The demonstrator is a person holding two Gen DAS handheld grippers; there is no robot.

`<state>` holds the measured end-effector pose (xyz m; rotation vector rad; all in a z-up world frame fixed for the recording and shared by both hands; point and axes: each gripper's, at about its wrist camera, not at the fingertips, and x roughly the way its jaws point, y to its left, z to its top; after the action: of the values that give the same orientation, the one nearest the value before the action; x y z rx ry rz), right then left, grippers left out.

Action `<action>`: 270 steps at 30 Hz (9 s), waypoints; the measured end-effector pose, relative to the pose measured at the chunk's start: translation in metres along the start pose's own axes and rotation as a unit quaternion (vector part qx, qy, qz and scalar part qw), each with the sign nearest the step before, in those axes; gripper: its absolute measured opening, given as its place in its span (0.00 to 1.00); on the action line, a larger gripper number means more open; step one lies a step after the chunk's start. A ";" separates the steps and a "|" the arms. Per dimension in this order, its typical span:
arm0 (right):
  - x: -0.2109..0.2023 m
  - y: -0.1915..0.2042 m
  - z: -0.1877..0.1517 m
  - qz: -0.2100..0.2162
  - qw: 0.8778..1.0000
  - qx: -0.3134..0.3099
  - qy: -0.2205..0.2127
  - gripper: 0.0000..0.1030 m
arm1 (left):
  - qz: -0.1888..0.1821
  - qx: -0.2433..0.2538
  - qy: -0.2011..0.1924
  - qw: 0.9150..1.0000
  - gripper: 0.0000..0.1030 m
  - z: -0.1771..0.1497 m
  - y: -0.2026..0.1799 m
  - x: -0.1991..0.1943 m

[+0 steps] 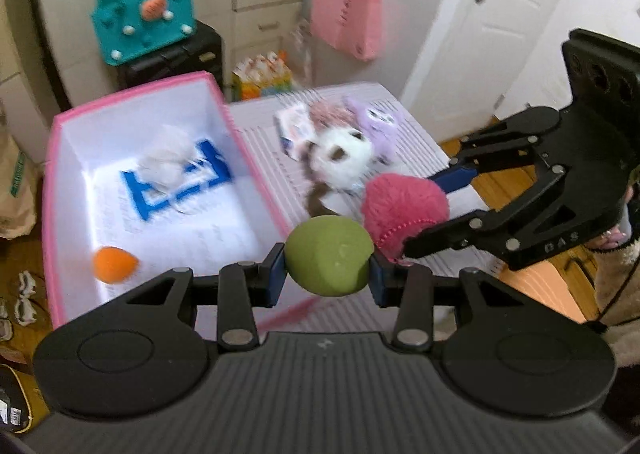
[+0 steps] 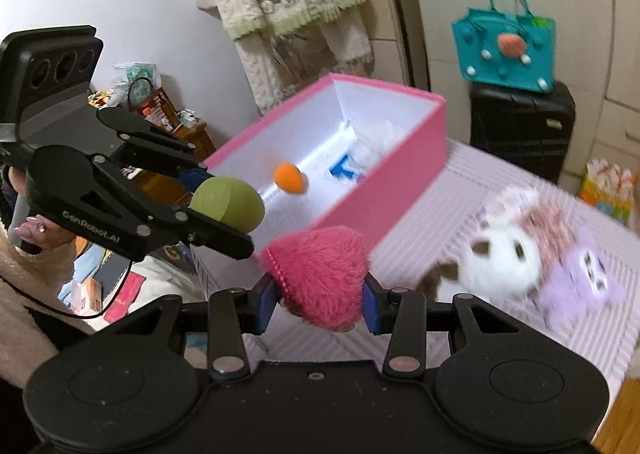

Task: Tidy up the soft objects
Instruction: 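Lift the green sponge with the left tool and the pink puff with the right tool over the box, then open the right tool to drop the pink puff while the left tool releases the green sponge into the box, then move both open tools back toward the white panda plush on the table, then close the left tool on the white panda plush, then lift the white panda plush with the left tool and carry it over the box, then open the left tool to drop the panda plush into the box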

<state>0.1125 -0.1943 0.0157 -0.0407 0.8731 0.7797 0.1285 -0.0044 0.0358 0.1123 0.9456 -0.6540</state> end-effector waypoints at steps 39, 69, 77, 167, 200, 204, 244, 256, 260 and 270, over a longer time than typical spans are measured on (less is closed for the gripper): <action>0.234 -0.032 0.173 -0.023 0.996 -0.028 0.079 0.57 | 0.099 -0.091 0.013 0.991 0.40 0.028 0.168 0.094; 0.085 -0.020 0.090 -0.075 0.997 -0.013 -0.004 0.57 | 0.157 -0.072 0.010 0.985 0.63 0.035 0.136 0.071; 0.053 -0.006 0.073 -0.076 0.997 -0.021 -0.023 0.57 | 0.140 -0.064 0.004 0.988 0.64 0.025 0.108 0.038; 0.071 -0.134 -0.072 -0.170 0.973 -0.073 -0.140 0.84 | 0.062 -0.149 -0.089 0.983 0.81 0.036 -0.035 0.207; 0.057 -0.086 -0.099 -0.195 0.970 0.008 -0.148 0.73 | 0.023 -0.086 -0.052 0.995 0.61 0.002 -0.056 0.186; 0.049 -0.074 -0.100 -0.192 0.971 0.028 -0.138 0.73 | 0.012 -0.083 -0.036 0.996 0.60 -0.001 -0.058 0.174; -0.010 0.043 -0.012 -0.148 0.980 -0.065 -0.114 0.72 | -0.047 -0.048 -0.048 0.997 0.60 0.006 -0.026 0.008; 0.034 0.057 0.042 -0.083 0.985 -0.095 -0.118 0.72 | -0.005 -0.096 -0.062 0.993 0.60 0.007 0.042 -0.027; 0.065 0.058 0.050 -0.064 0.989 -0.091 -0.100 0.71 | -0.004 -0.124 -0.044 0.991 0.61 -0.001 0.075 -0.018; 0.141 0.048 0.061 -0.038 0.997 -0.071 -0.011 0.71 | -0.002 -0.179 0.038 0.983 0.60 -0.013 0.140 0.036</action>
<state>0.1787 -0.0548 -0.0303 -0.1885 0.7894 0.7688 0.2135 0.0961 -0.0258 -0.1857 1.1228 -0.4764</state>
